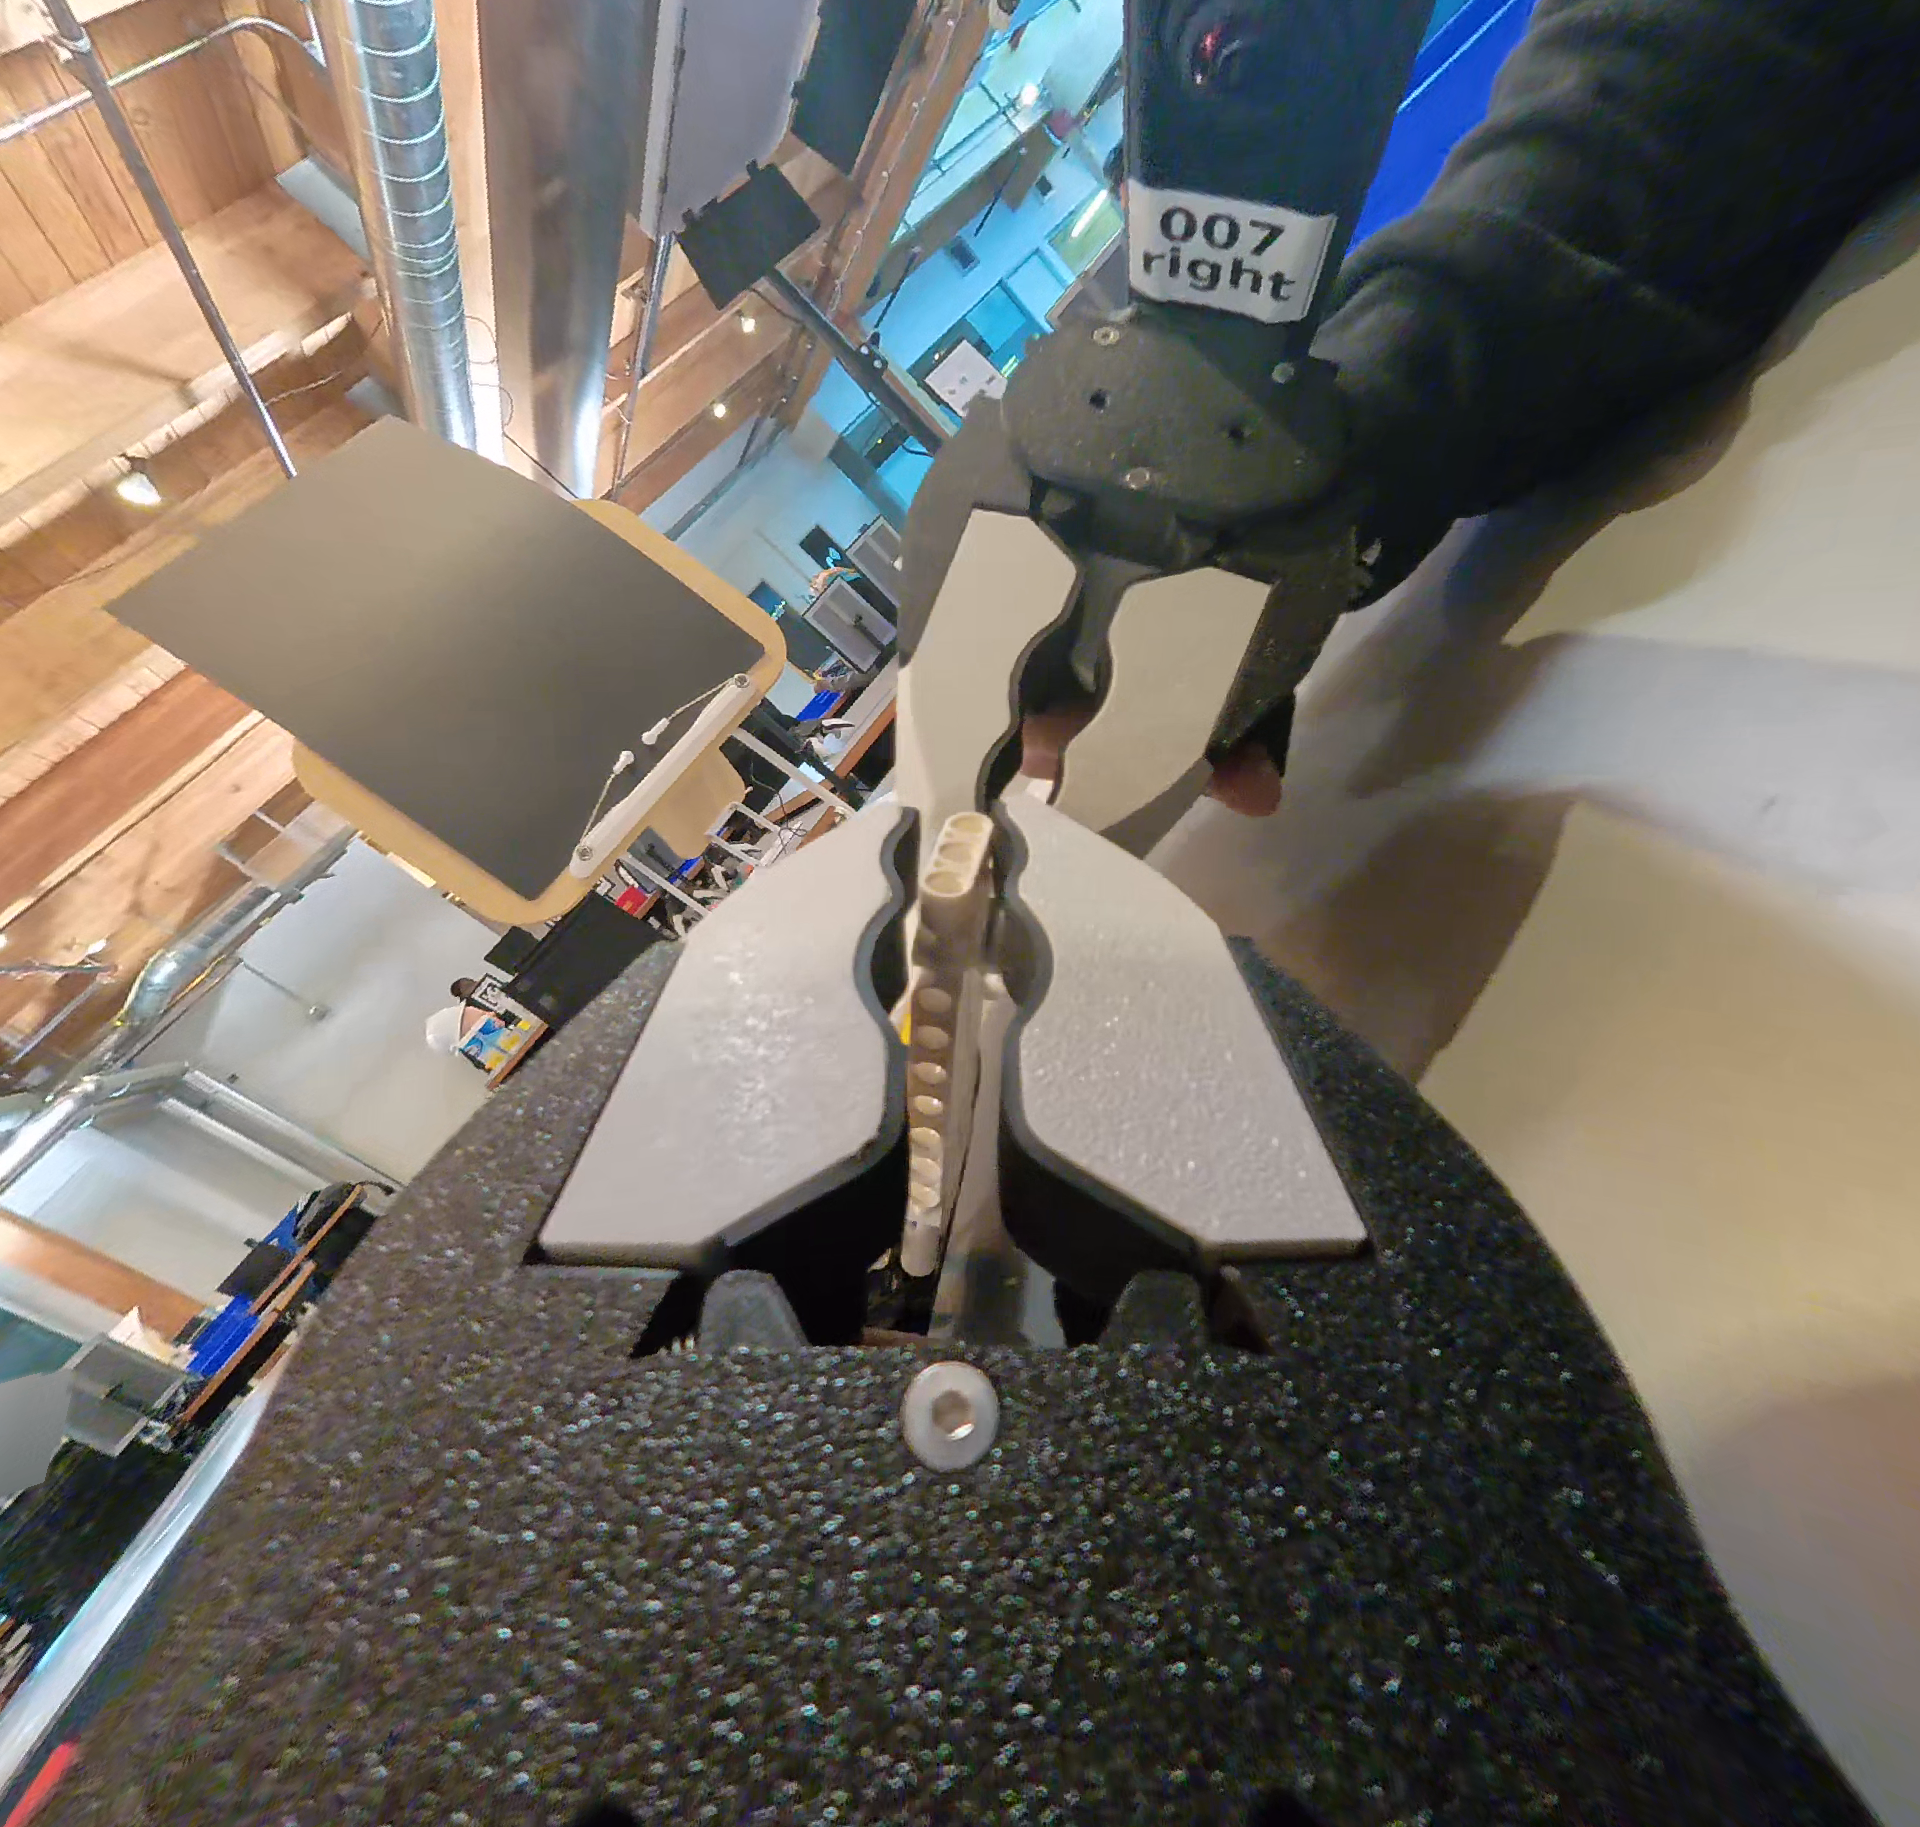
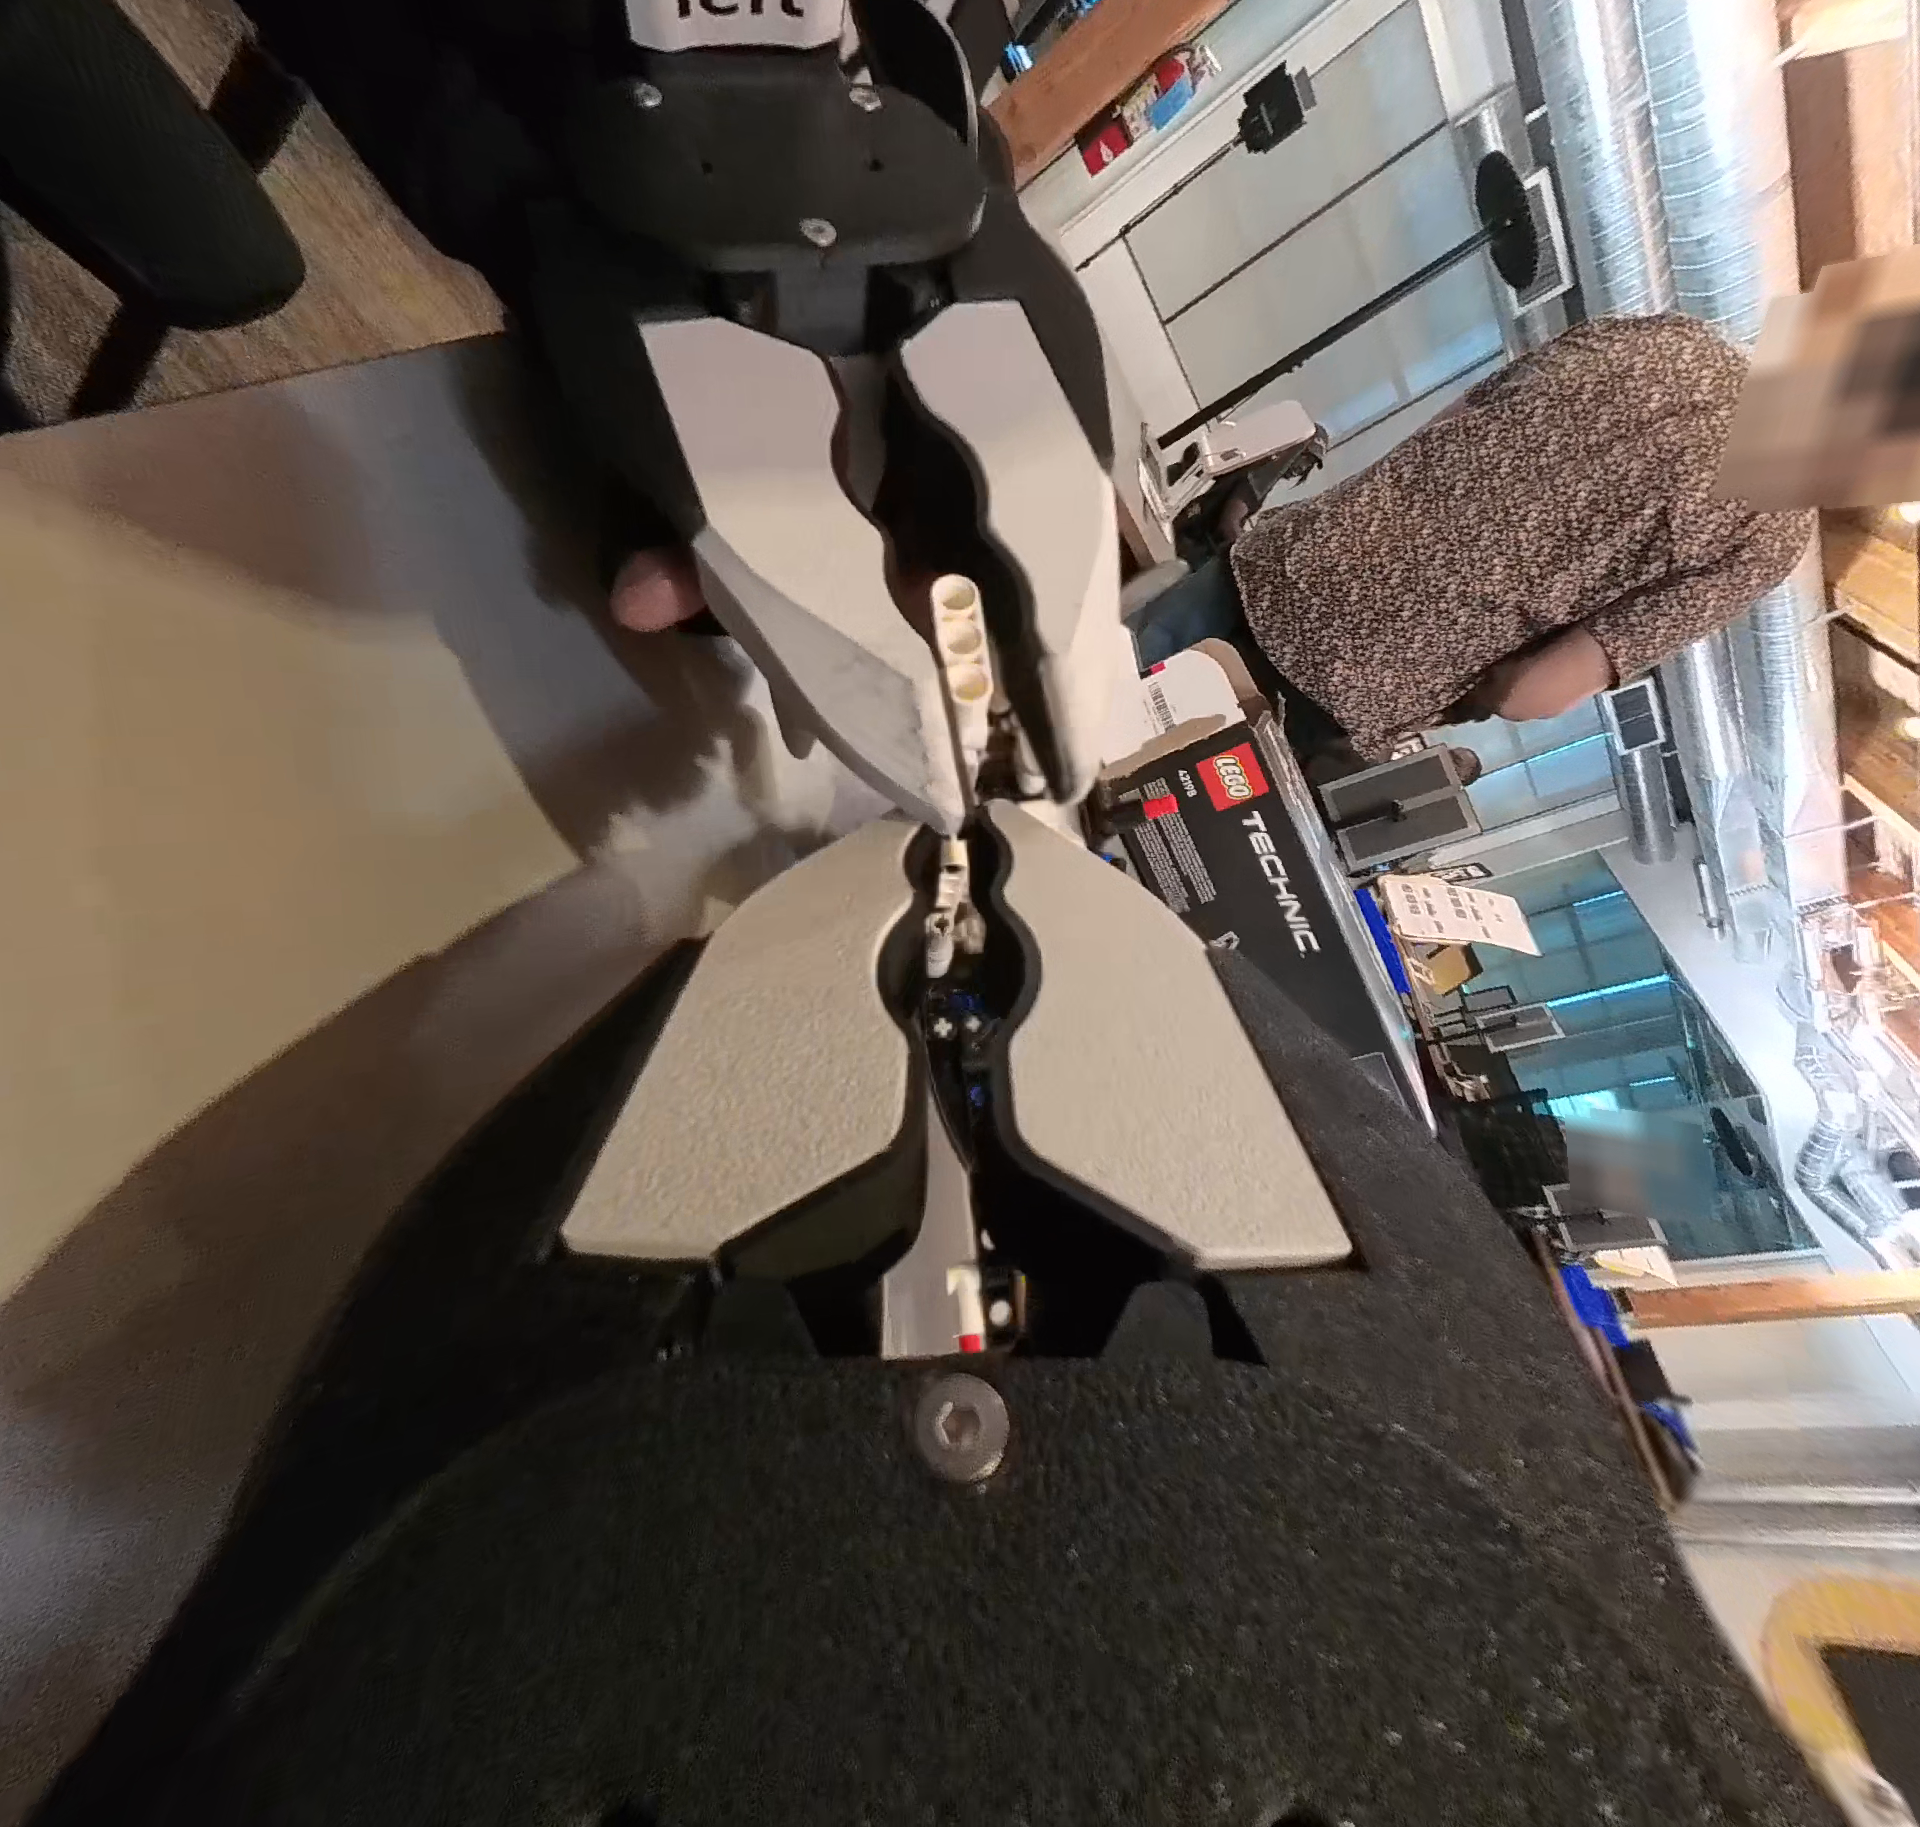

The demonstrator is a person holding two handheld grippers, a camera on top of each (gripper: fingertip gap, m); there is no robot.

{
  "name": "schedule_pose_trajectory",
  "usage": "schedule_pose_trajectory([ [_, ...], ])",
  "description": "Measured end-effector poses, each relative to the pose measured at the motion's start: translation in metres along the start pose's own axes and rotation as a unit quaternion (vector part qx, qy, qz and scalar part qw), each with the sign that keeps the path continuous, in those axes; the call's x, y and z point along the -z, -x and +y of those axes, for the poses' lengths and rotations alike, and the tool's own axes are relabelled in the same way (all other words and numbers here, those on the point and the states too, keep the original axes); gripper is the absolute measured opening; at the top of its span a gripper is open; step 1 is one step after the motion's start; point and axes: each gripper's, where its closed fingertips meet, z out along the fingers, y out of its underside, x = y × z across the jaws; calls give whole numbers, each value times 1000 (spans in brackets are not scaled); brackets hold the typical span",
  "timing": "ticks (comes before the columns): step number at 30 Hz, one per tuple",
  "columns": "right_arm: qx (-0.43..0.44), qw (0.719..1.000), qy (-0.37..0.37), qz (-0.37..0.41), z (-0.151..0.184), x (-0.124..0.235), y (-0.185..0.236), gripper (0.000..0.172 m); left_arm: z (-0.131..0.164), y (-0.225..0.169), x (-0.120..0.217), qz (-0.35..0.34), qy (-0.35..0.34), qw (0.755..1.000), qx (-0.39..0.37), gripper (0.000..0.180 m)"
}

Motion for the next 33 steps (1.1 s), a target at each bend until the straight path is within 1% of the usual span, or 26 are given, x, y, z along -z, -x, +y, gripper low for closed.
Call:
schedule_pose_trajectory([
  [3,-12,1000,2,3,0,0,1,4,1,4,4,-7,3,1000,-3,25],
  [5,-9,1000,10,12,2,-1,2,4,6,5,10,-10,20,1000,-12,27],
  [9,-1,1000,15,12,2,-1,4,4,28,3,17,-7,81,994,-72,27],
  [11,9,1000,17,12,2,-2,6,4,36,0,16,-5,106,988,-110,20],
  [12,17,1000,20,10,2,-2,8,4,38,-1,16,-7,109,986,-125,16],
  [16,52,998,35,14,6,-1,14,5,42,-10,16,14,117,981,-152,10],
  [19,66,997,39,14,8,0,19,6,42,-15,17,31,117,980,-158,9],
  [24,75,996,42,10,11,-2,23,12,43,-18,17,41,118,978,-167,9],
  [27,82,996,42,2,10,-4,27,11,44,-19,17,45,121,977,-170,9],
  [28,84,995,46,3,12,-4,27,7,46,-19,17,46,125,976,-172,9],
  [30,85,995,50,-1,12,-4,27,5,46,-21,18,52,127,975,-175,9],
  [33,103,992,73,-3,15,-5,29,4,47,-23,19,64,129,973,-182,10],
])
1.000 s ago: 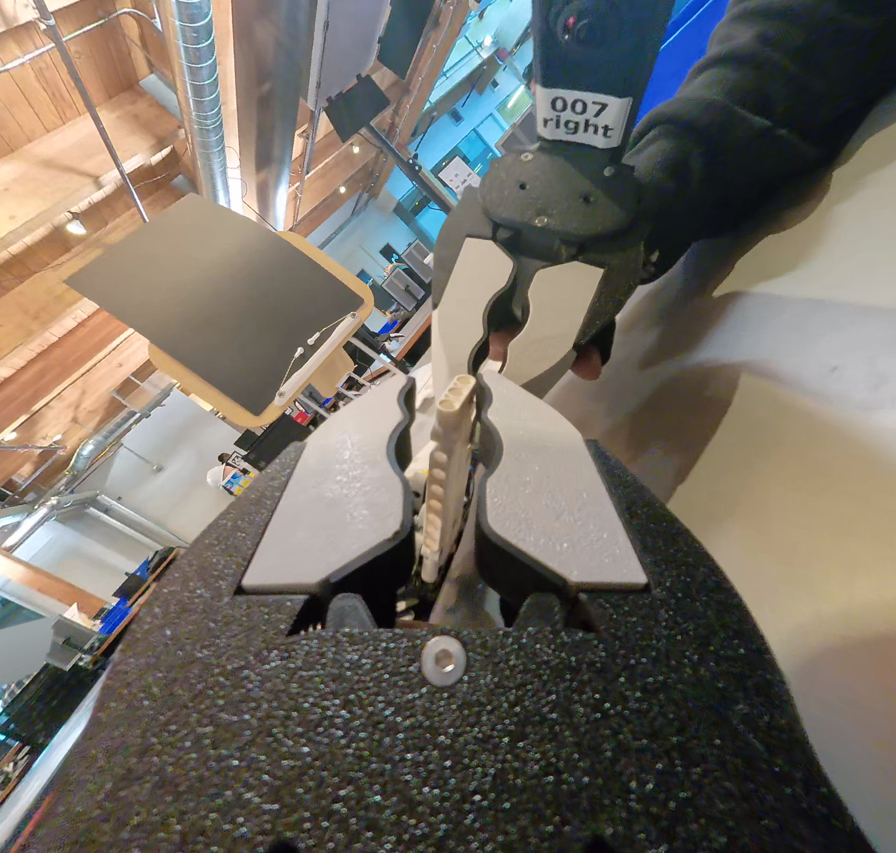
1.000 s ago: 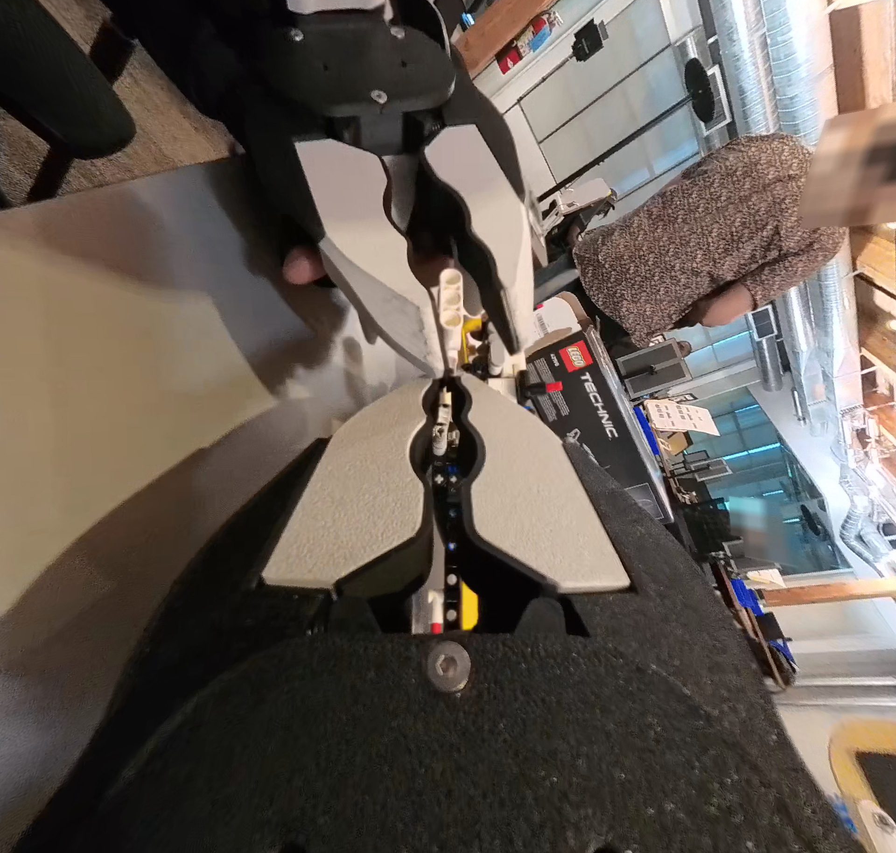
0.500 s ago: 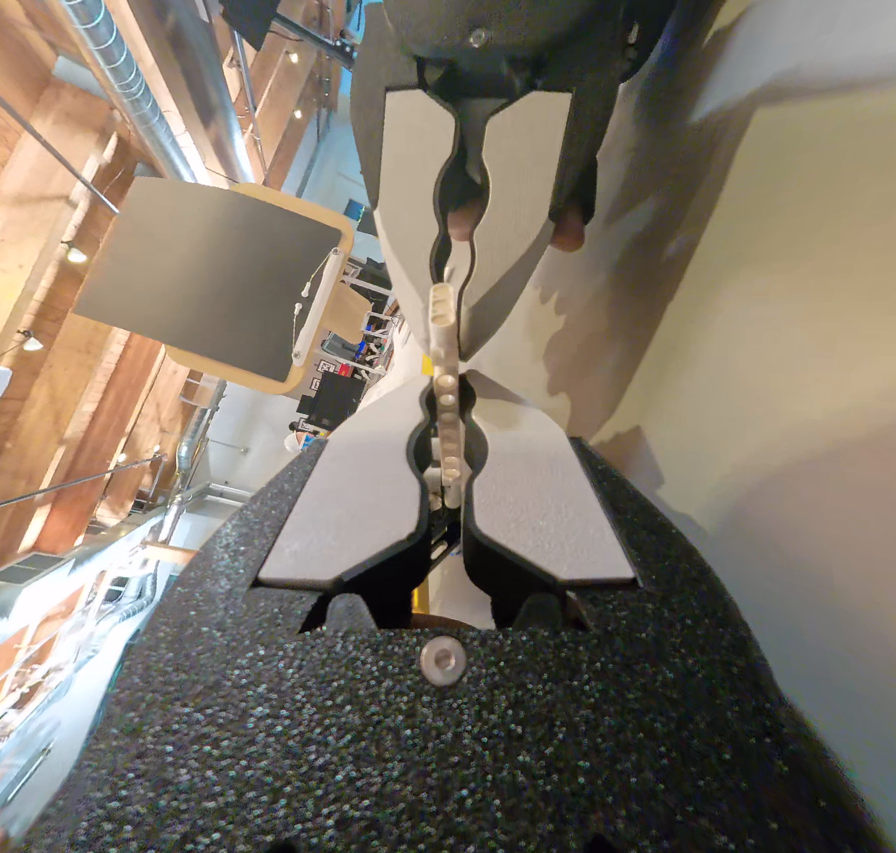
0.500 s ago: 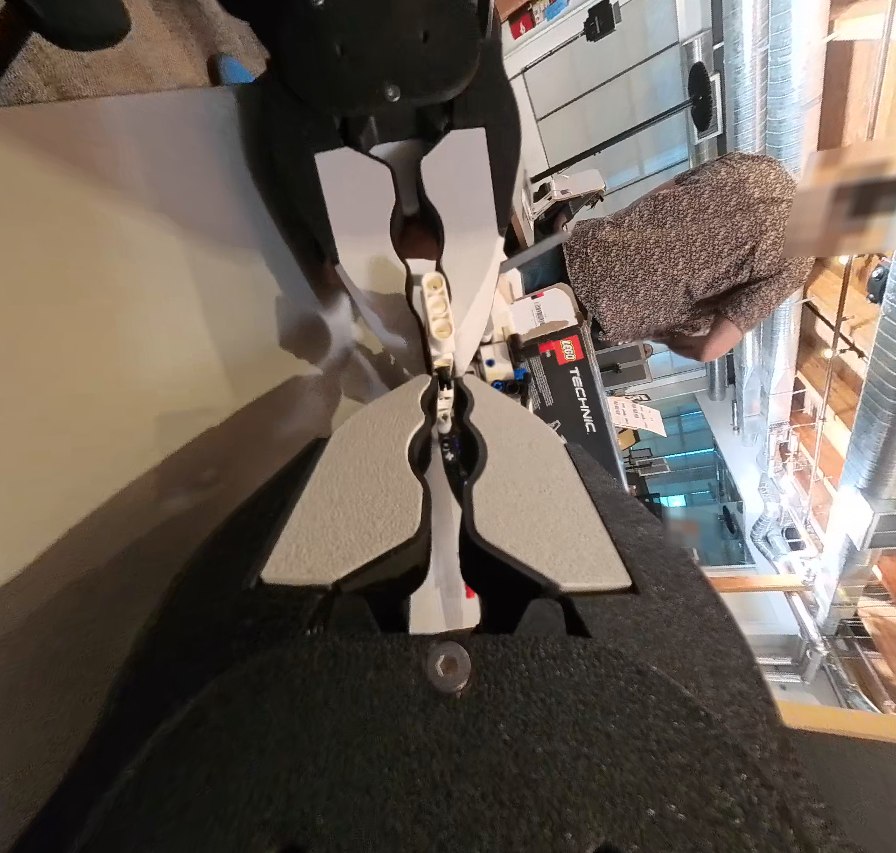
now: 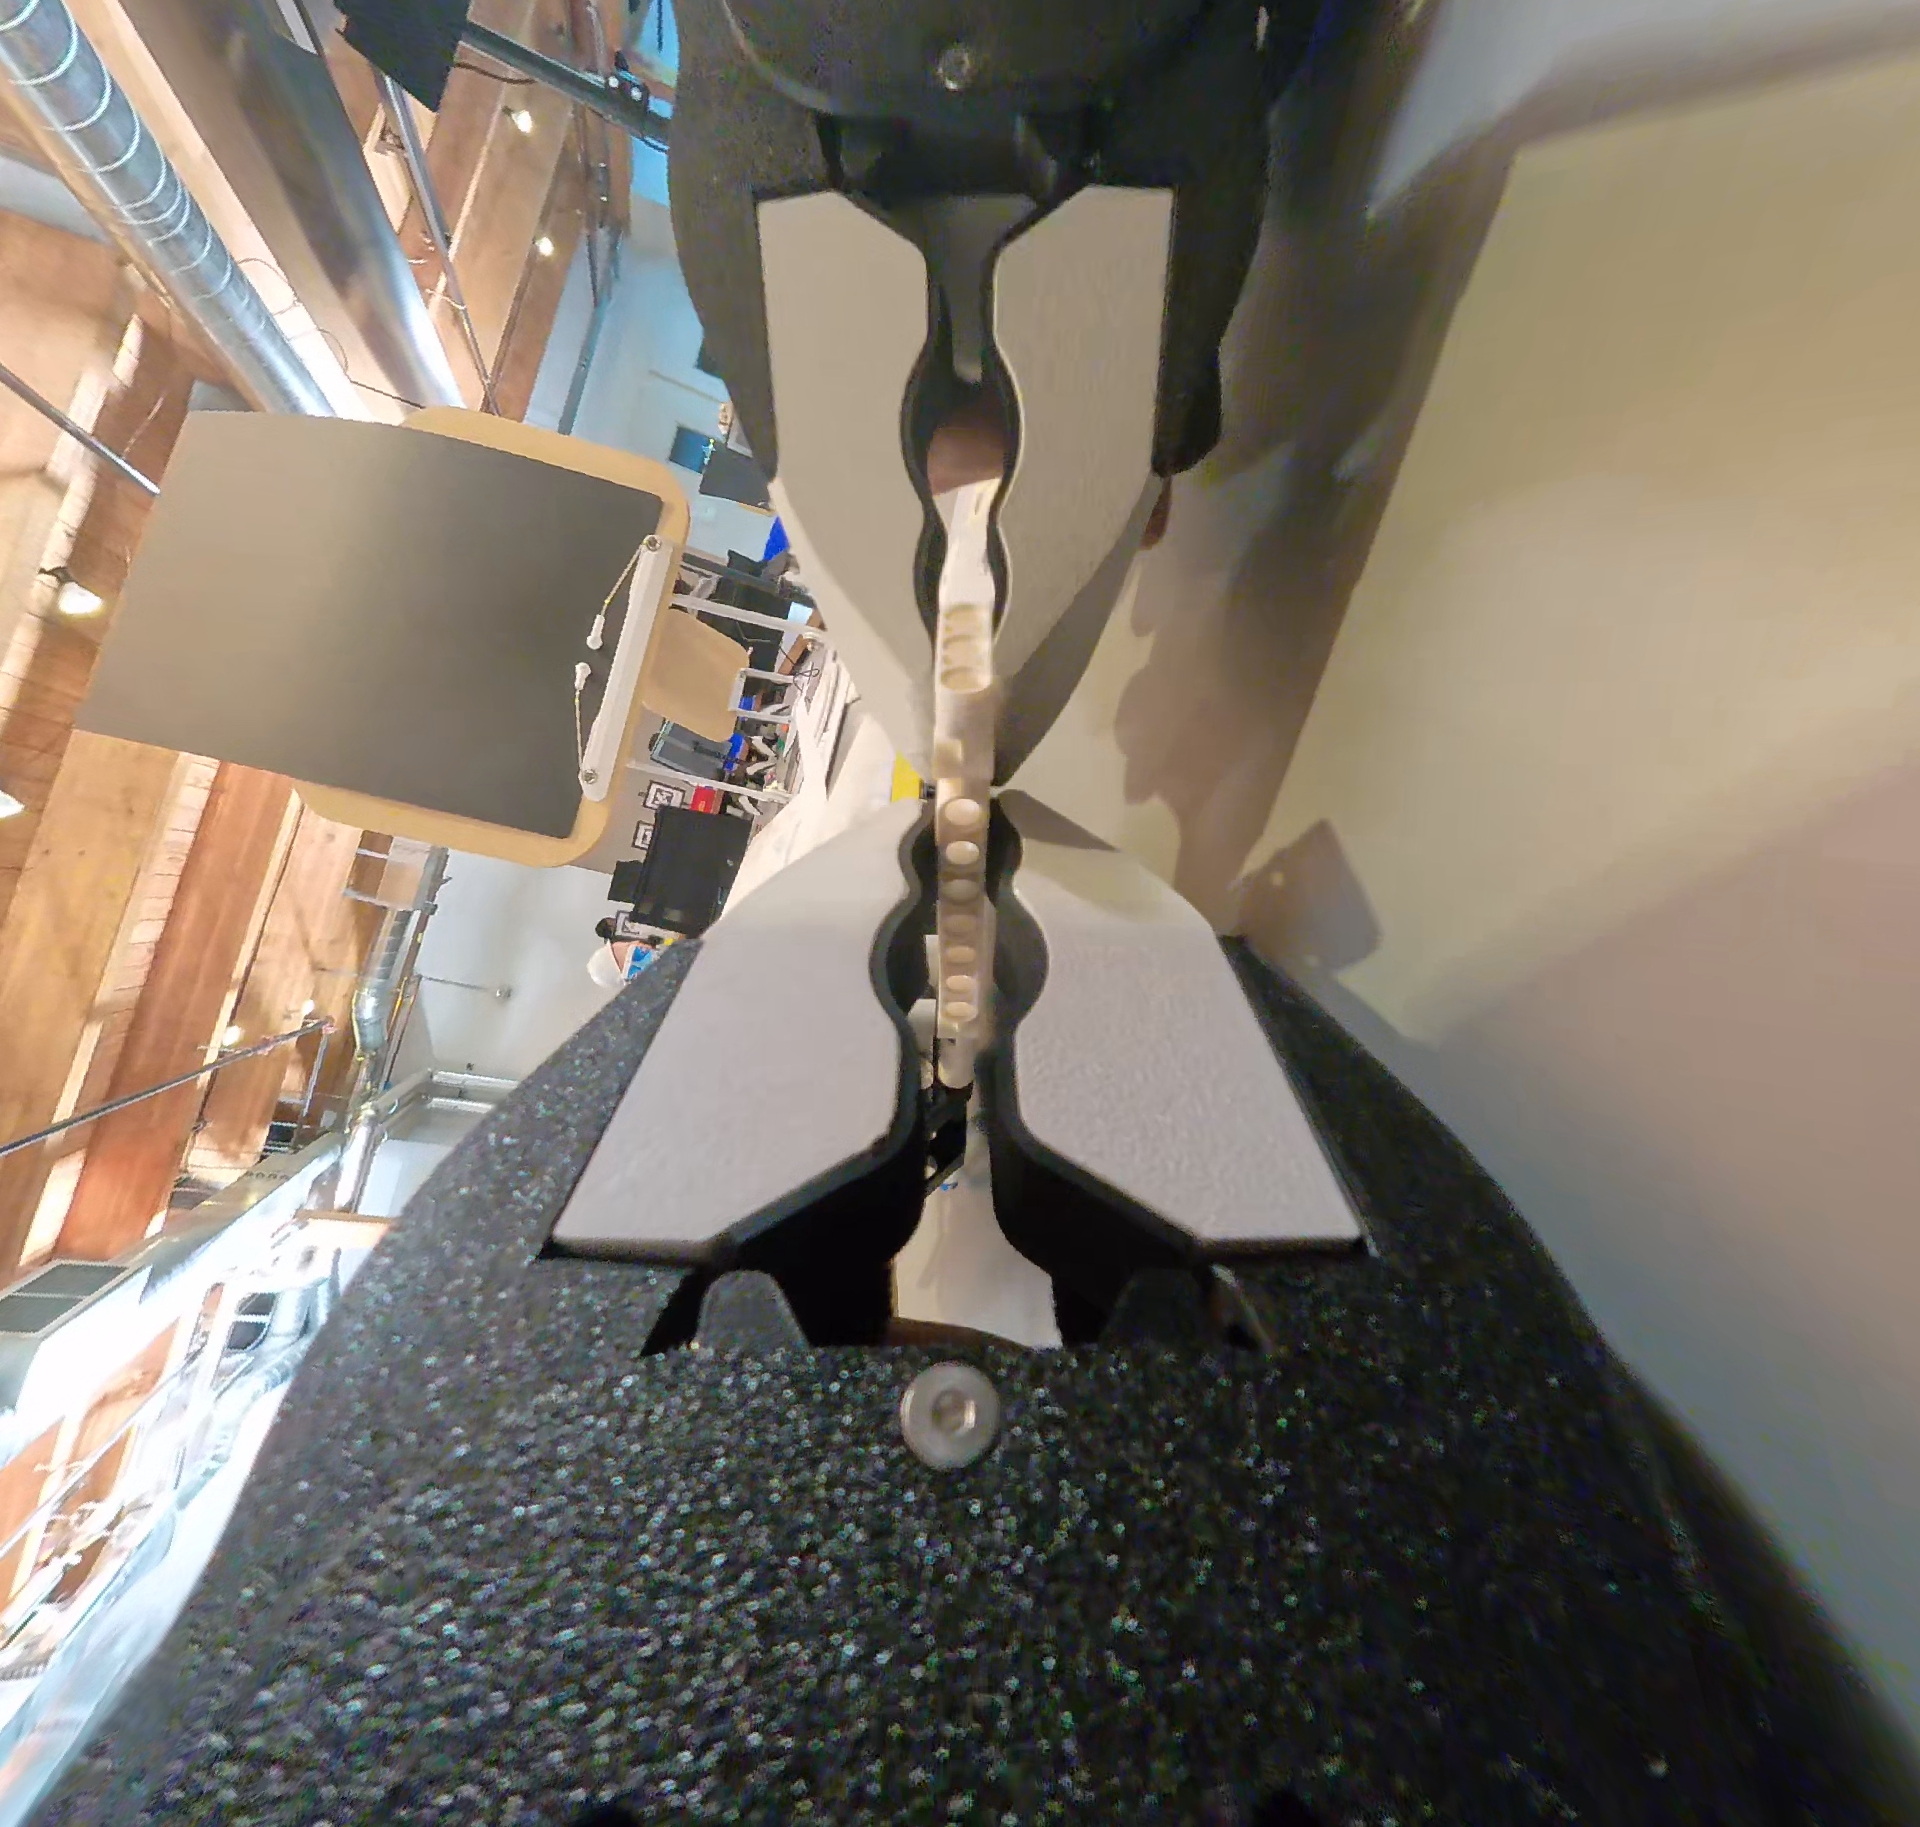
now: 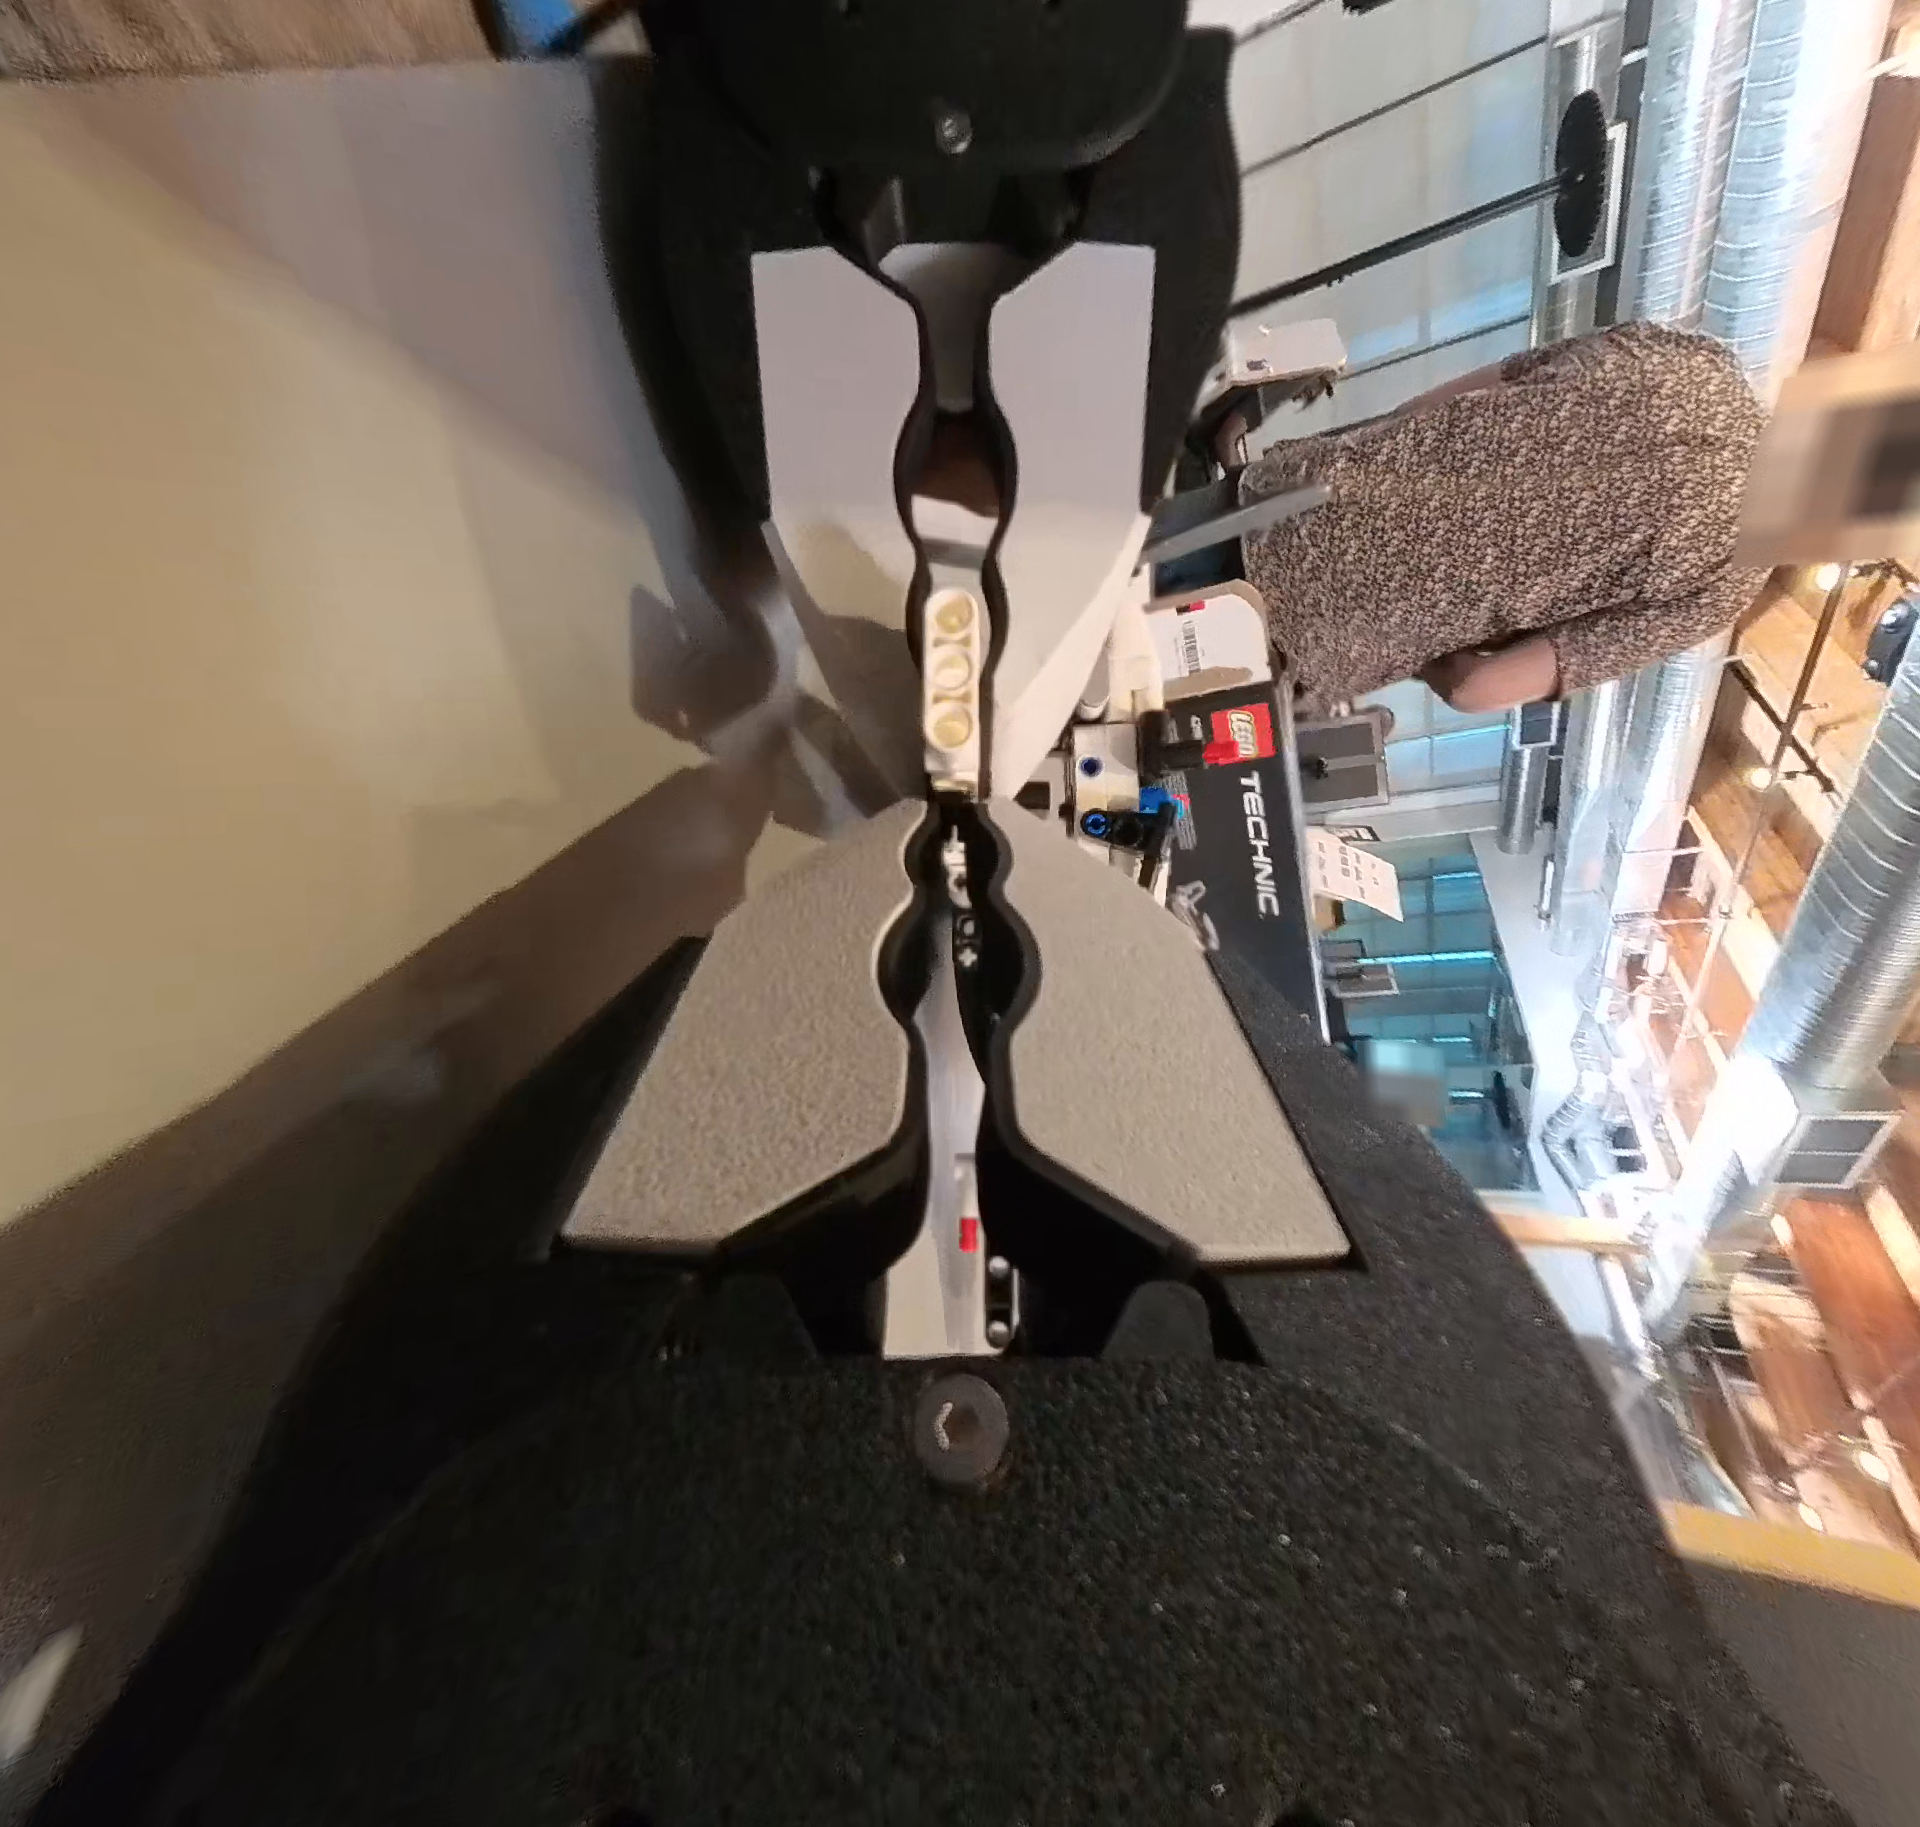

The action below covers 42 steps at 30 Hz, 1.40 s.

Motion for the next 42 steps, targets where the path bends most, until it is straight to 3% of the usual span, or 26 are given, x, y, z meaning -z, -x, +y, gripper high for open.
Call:
schedule_pose_trajectory([
  [7,4,998,57,9,10,6,6,3,0,-6,3,22,-5,1000,-14,10],
  [11,-51,991,122,31,63,36,-3,4,17,1,13,7,21,1000,-5,10],
  [17,-93,982,159,34,67,59,5,4,12,0,6,9,10,1000,-1,10],
  [22,-104,952,278,75,86,107,-1,4,14,4,2,-4,19,1000,4,9],
  [27,-93,892,418,143,88,196,-32,4,8,4,-7,-12,24,1000,-12,9],
  [32,-91,805,558,179,85,312,-54,4,-10,-2,-15,-6,4,999,-34,9],
  [37,-162,715,657,177,100,422,-29,4,-21,-9,-17,-1,-9,999,-46,9],
  [42,-340,622,682,180,123,498,25,4,-24,-11,-18,6,-12,999,-36,9],
])
